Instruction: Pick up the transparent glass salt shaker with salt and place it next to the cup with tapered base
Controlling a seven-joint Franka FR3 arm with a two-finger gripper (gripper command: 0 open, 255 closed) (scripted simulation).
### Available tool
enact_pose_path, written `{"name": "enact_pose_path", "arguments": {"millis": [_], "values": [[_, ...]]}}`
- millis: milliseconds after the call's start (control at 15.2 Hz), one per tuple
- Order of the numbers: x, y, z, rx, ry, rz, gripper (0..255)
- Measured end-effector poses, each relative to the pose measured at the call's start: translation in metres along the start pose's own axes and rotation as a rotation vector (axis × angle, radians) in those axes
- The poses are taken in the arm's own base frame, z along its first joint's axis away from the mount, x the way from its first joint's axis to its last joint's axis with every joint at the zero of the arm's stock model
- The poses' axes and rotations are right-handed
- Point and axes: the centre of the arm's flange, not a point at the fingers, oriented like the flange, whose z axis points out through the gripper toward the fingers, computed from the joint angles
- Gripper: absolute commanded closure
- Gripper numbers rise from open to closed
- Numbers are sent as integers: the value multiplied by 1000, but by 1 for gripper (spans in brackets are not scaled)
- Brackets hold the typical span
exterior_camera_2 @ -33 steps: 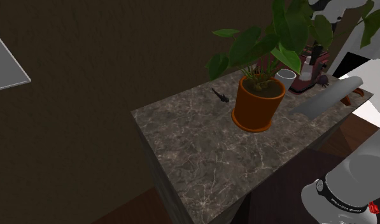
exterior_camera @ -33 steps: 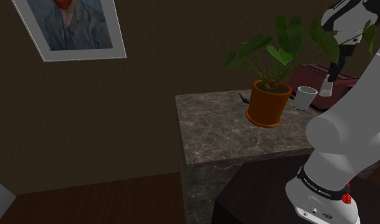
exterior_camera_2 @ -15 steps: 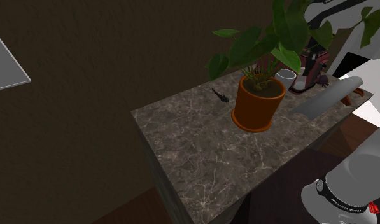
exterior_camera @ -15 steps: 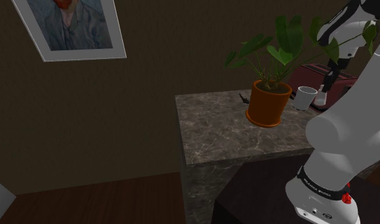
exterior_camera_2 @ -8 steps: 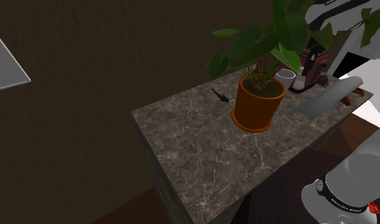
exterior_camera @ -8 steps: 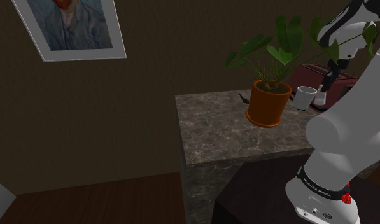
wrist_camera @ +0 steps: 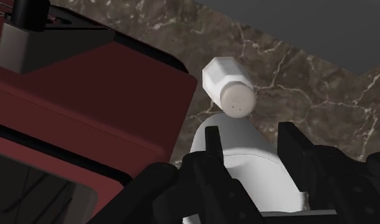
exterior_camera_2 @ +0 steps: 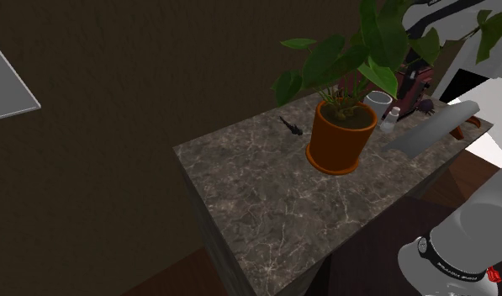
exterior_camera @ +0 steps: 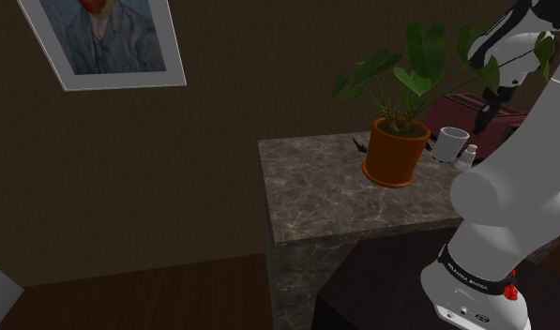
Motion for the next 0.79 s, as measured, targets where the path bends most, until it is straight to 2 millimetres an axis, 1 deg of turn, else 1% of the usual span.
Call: {"name": "enact_pose_path", "arguments": {"millis": [132,198,462,660,792], "values": [[-5,1,-1,-16,20,-14,0],[-3,-2,1,-16,20,-10,0],[10,0,0,49,-68,1,0],[13,-8,6,119,-115,-2,0],[13,-9,7,132,-122,-3,0]]}}
